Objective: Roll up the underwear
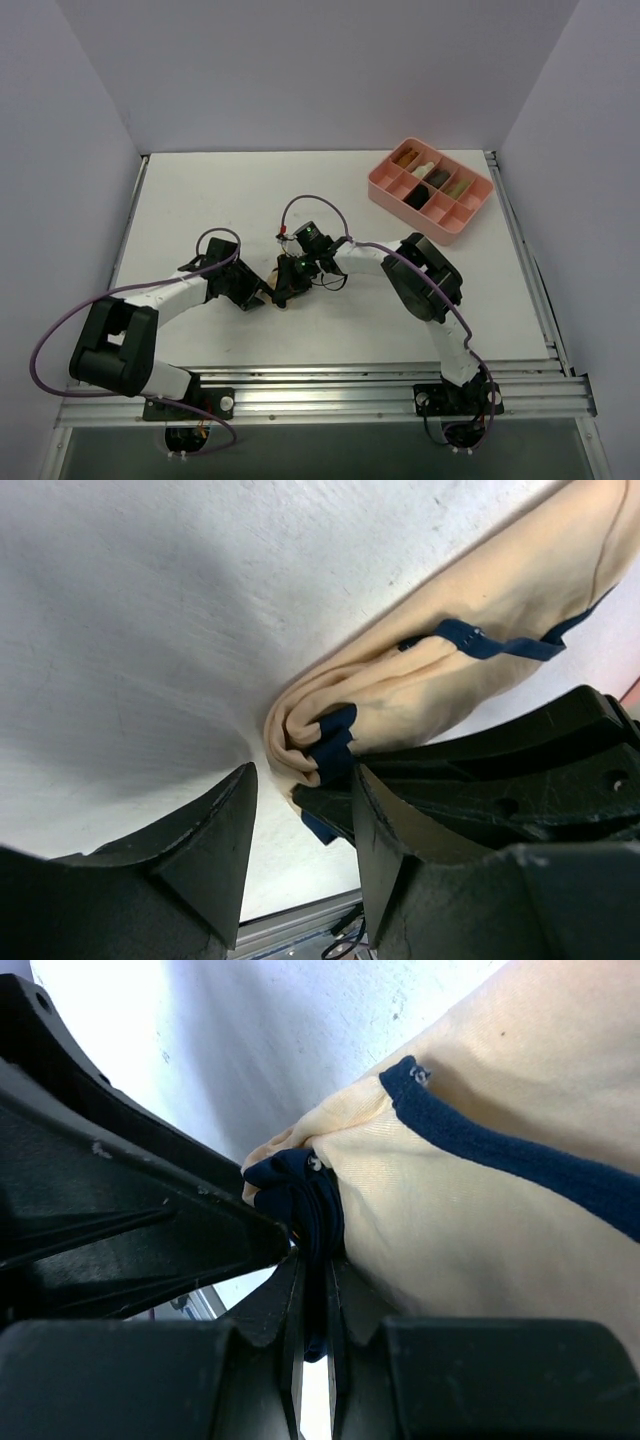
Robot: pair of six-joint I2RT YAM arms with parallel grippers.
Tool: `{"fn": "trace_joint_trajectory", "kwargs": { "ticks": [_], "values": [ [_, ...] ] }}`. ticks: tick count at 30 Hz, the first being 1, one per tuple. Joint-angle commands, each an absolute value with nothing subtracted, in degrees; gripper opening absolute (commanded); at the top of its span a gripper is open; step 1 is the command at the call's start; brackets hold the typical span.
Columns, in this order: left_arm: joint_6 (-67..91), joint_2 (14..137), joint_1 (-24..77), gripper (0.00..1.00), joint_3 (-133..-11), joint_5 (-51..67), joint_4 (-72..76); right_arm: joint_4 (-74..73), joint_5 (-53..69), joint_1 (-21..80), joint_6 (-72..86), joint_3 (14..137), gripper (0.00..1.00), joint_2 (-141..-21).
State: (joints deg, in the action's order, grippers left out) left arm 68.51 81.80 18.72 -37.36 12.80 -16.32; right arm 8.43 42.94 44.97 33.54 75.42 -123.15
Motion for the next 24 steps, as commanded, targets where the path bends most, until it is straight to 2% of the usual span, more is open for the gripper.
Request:
{"fn": "trace_joint_trajectory", "kwargs": {
  "ticks": [1,7,9,13,15,19,24],
  "values": [
    [69.61,83.4,19.25,0.5,-38.32,11.95,-13.98,8.88,42.8,44.56,34.01,75.76,0.0,-124.1],
    [69.96,86.04,19.34,0.48,-38.76,11.51,-13.89,9.58,43.68,44.3,34.8,76.03,0.0,-124.37],
    [69.96,86.66,19.34,0.41,-39.11,11.34,-13.88,10.11,43.86,44.38,35.33,76.11,0.0,-124.28],
    [69.61,87.18,19.34,0.27,-39.46,10.81,-15.72,9.58,43.6,44.38,34.9,76.46,0.13,-123.84],
    [69.08,88.06,19.25,0.19,-40.16,10.81,-16.78,8.09,42.63,44.21,33.67,76.55,0.16,-123.14],
    [67.68,89.91,18.99,0.11,-42.27,10.28,-22.39,4.75,39.64,43.95,31.03,76.47,0.2,-120.42],
    [66.97,90.62,18.81,0.09,-42.45,10.28,-23.56,3.17,37.01,43.77,29.45,75.15,0.21,-118.3]
  ]
}}
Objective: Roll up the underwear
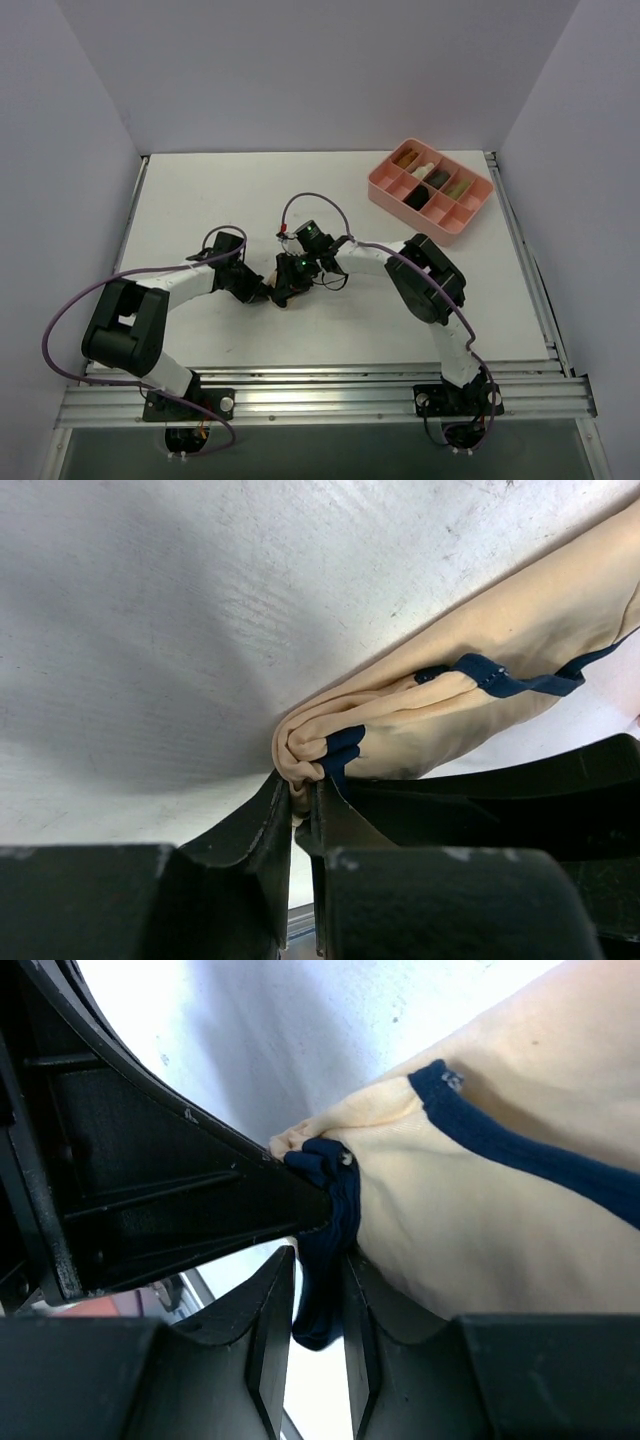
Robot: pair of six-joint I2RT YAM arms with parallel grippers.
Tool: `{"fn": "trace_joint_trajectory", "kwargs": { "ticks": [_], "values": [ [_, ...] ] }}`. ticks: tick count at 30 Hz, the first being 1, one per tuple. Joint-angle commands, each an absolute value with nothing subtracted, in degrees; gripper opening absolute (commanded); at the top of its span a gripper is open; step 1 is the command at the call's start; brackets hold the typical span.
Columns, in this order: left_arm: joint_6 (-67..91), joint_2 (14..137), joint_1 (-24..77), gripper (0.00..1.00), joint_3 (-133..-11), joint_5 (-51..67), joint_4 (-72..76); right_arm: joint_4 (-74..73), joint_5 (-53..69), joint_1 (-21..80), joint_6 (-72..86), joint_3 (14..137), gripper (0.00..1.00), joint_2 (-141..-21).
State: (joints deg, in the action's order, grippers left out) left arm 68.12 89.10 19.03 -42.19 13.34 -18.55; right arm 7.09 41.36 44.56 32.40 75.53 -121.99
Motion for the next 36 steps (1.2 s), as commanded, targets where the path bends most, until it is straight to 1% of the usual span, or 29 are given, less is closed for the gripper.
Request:
{"fn": "trace_joint_trajectory", "kwargs": {
  "ticks": [1,7,9,10,11,12,14,15,19,20,22,25,27,29,33,36],
  "values": [
    [67.06,90.62,18.81,0.09,-42.45,10.37,-23.64,3.08,36.74,43.77,29.1,74.89,0.21,-118.39],
    [66.01,91.41,18.81,0.08,-44.29,9.58,-26.8,2.81,34.2,43.68,27.86,72.51,0.19,-118.13],
    [65.92,91.32,18.9,0.08,-44.38,9.58,-27.07,2.81,33.58,43.68,27.42,72.25,0.17,-118.04],
    [65.92,91.23,18.9,0.08,-44.47,9.58,-27.16,2.64,32.79,43.68,27.16,72.33,0.14,-118.47],
    [66.0,91.32,18.81,0.1,-44.47,9.58,-27.33,2.03,32.52,43.59,26.98,72.42,0.12,-118.65],
    [66.09,91.41,18.9,0.14,-44.73,9.58,-27.42,1.76,32.17,43.68,26.63,72.42,0.1,-118.91],
    [66.18,91.58,18.81,0.17,-45.09,9.58,-27.86,1.41,31.12,43.68,26.46,72.07,0.08,-119.27],
    [66.09,91.76,18.81,0.21,-45.52,9.58,-28.12,1.41,30.77,43.68,26.46,71.9,0.06,-119.35],
    [65.22,93.07,18.81,0.22,-46.76,9.4,-29.88,1.32,29.01,43.68,26.37,70.75,0.06,-119.09],
    [64.95,93.42,18.81,0.22,-47.02,9.4,-29.97,1.14,27.96,43.68,26.28,70.58,0.06,-118.92],
    [64.78,94.3,18.81,0.2,-47.55,9.49,-30.32,0.36,27.25,43.68,25.93,70.66,0.11,-118.48],
    [64.16,95.45,18.81,0.11,-48.69,9.67,-30.93,-2.27,25.4,43.77,24.97,71.89,0.19,-116.99],
    [63.81,96.15,18.81,0.08,-49.39,9.67,-31.55,-2.9,24.27,43.94,24.52,72.42,0.23,-115.06],
    [63.46,96.5,18.9,0.05,-50.36,9.58,-32.17,-4.3,20.4,44.3,23.13,72.95,0.25,-111.98],
    [63.02,98.17,18.9,0.02,-52.11,10.19,-33.31,-5.8,13.55,47.09,18.12,74.0,0.31,-108.02],
    [62.14,99.93,18.9,0.02,-53.7,11.69,-34.45,-5.28,7.22,51.13,13.47,73.83,0.32,-105.65]
  ]
}}
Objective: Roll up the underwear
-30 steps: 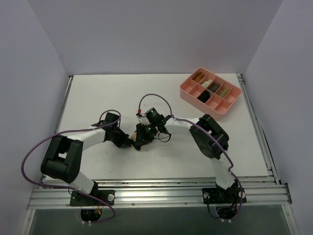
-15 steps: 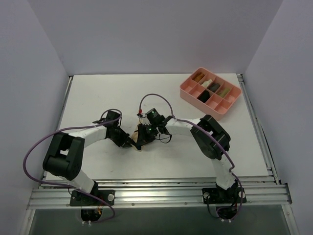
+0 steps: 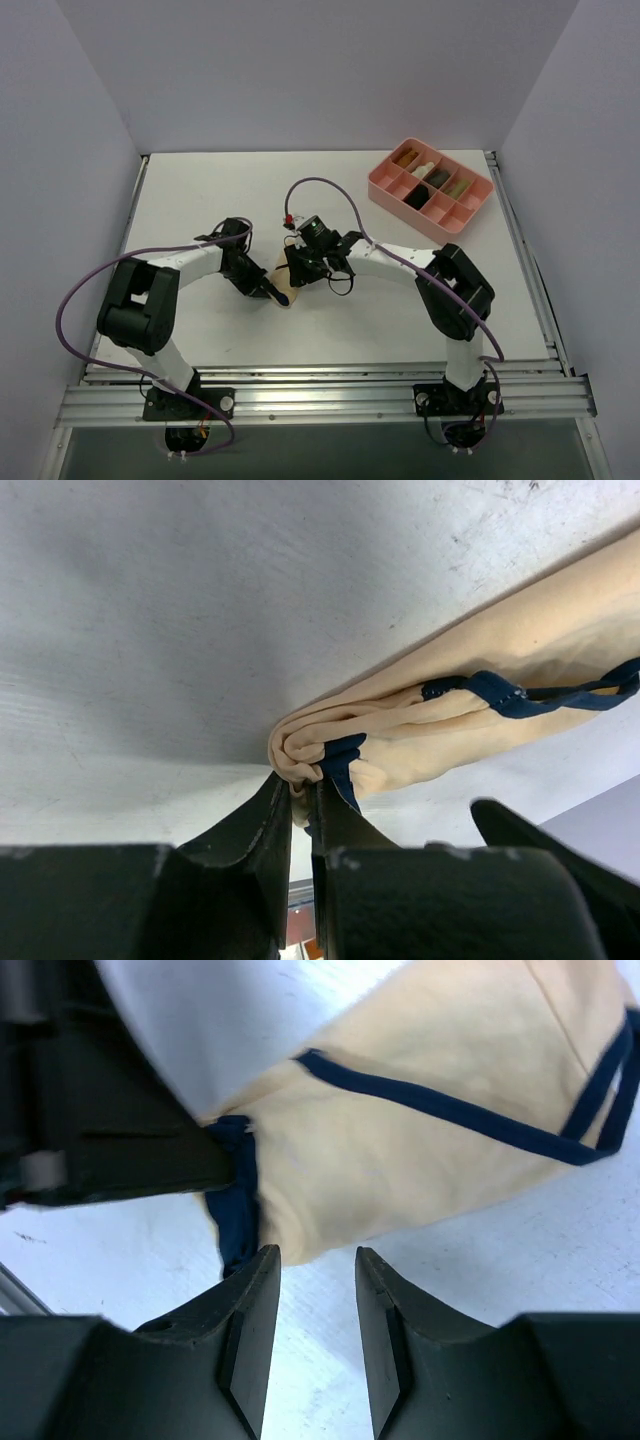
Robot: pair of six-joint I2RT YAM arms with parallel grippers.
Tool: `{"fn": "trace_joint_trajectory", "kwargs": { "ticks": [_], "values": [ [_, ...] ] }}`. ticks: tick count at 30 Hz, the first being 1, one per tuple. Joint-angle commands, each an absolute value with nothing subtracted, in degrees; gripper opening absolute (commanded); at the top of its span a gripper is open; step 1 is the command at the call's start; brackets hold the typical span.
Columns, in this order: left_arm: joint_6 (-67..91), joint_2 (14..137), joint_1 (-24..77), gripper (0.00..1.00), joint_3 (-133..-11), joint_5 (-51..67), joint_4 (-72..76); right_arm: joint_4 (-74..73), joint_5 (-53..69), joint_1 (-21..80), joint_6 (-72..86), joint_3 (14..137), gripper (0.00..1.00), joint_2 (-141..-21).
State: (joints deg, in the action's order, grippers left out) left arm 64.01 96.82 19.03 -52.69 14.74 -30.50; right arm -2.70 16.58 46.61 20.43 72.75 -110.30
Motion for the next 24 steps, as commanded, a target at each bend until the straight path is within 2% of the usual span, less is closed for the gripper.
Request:
{"fn": "trace_joint_trajectory", "kwargs": {
  "ticks": [1,9,15,24],
  "values": [
    [61.62,100.45,18.9,0.02,-54.22,12.21,-35.15,-4.49,5.38,52.46,11.97,73.65,0.33,-104.69],
    [59.77,103.89,18.81,0.02,-56.6,15.99,-37.97,-0.01,-7.11,60.29,4.31,70.67,0.37,-103.36],
    [57.83,105.64,18.72,0.02,-58.09,16.79,-40.69,3.25,-10.36,63.54,0.01,69.17,0.41,-103.71],
    [56.43,107.4,18.72,0.02,-60.38,17.23,-43.85,5.09,-15.47,67.32,-8.34,68.12,0.4,-105.03]
  ]
}}
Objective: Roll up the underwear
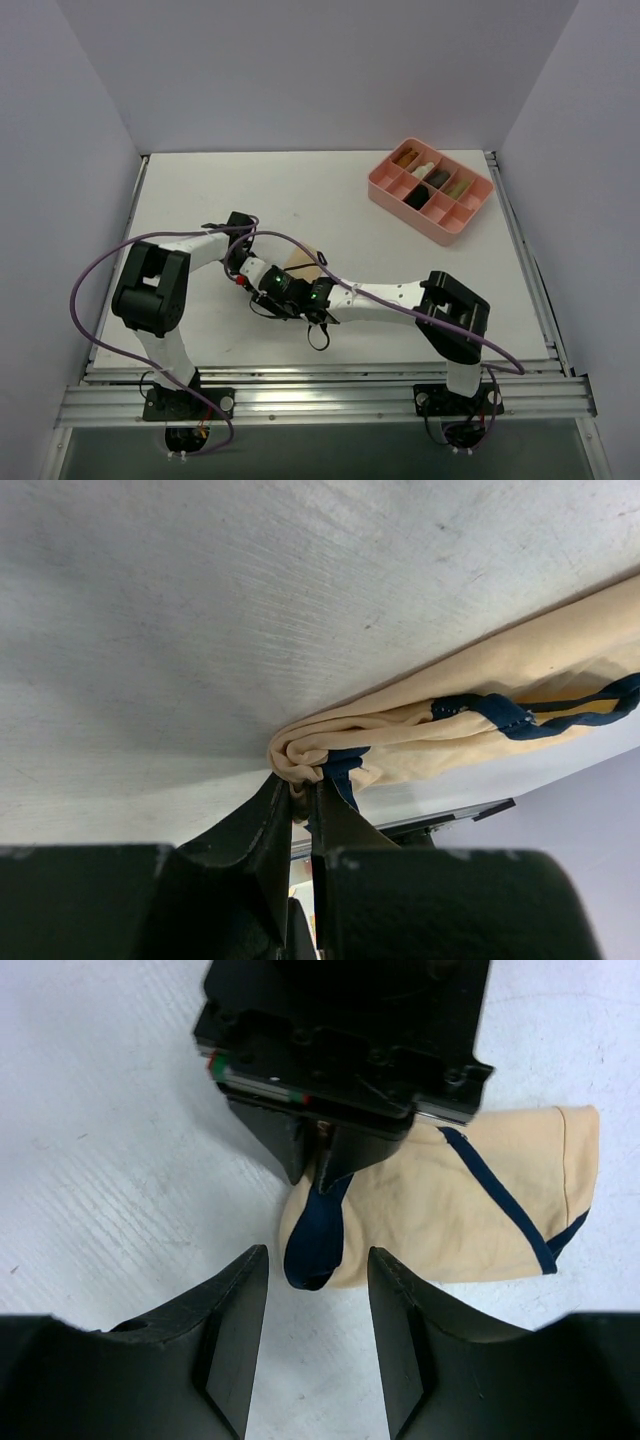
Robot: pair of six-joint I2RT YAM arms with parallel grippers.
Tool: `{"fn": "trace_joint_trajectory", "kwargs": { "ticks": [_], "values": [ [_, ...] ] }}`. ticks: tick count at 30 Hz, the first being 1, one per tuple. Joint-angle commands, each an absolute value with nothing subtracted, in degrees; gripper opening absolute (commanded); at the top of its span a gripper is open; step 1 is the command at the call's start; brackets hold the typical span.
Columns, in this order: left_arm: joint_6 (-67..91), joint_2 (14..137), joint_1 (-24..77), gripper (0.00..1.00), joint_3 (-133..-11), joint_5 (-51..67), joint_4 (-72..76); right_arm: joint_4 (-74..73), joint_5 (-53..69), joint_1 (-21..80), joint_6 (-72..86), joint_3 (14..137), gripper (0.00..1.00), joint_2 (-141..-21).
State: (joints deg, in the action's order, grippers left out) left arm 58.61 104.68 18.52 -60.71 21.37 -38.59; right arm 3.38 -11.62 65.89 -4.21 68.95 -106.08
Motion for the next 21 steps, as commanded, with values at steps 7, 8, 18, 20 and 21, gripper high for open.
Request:
{"fn": "trace_joint_trajectory", "kwargs": {
  "ticks": [7,8,18,20,21],
  "values": [
    [56.16,108.63,18.72,0.02,-61.35,17.75,-44.39,5.89,-14.94,68.46,-8.53,66.09,0.39,-105.64],
    [56.25,108.72,18.72,0.02,-61.35,17.67,-44.56,5.98,-15.12,68.55,-8.61,65.83,0.38,-105.73],
    [56.25,108.81,18.81,0.02,-61.0,17.32,-45.09,5.01,-16.96,69.34,-11.16,68.81,0.38,-109.5],
    [56.42,108.9,18.81,0.02,-61.0,17.31,-45.26,5.01,-17.67,69.61,-11.6,68.82,0.38,-109.95],
    [56.34,108.81,18.81,0.02,-61.08,17.31,-45.35,5.01,-17.93,69.78,-11.69,68.82,0.38,-110.47]
  ]
}}
